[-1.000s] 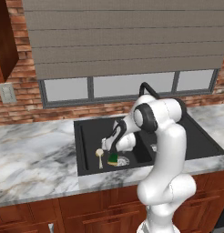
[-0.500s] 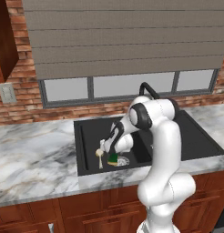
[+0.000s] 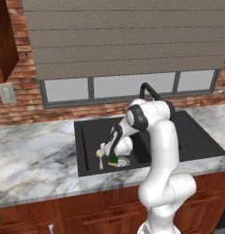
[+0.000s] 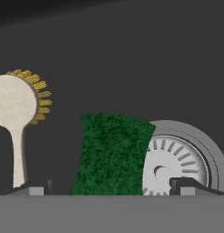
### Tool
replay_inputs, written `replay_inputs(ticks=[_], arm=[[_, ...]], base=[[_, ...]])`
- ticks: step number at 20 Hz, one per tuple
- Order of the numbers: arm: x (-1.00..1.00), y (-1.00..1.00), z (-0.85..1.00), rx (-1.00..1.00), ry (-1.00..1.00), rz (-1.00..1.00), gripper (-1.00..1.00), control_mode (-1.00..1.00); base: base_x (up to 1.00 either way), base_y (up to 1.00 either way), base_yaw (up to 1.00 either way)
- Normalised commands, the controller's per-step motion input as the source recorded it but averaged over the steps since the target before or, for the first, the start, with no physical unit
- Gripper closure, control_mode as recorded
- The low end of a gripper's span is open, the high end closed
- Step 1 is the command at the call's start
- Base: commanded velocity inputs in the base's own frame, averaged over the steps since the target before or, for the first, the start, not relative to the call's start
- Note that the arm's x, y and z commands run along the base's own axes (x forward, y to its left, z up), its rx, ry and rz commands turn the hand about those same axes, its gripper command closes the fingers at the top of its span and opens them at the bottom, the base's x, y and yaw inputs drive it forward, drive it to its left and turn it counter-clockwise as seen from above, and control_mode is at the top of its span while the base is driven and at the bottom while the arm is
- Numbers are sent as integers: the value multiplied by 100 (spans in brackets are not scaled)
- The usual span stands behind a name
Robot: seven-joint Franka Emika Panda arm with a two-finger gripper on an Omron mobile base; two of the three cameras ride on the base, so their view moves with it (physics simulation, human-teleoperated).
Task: Pick up the sponge and dish brush from the sink, and place them back in the cabinet, and close the cabinet door.
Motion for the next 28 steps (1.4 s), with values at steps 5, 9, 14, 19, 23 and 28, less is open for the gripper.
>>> replay_inputs(ticks=[5,9,14,19,23,28], arm=[[6,0,-20,0,0,0,-100,-100],[5,0,-18,0,0,0,-100,-100],[8,0,-23,0,0,0,-100,-100],[8,0,-17,0,0,0,-100,-100],[9,0,-12,0,0,0,-100,-100],[7,0,-8,0,0,0,-100,-100]], base=[[0,0,0],[0,0,0],[0,0,0],[0,0,0],[0,0,0],[0,0,0]])
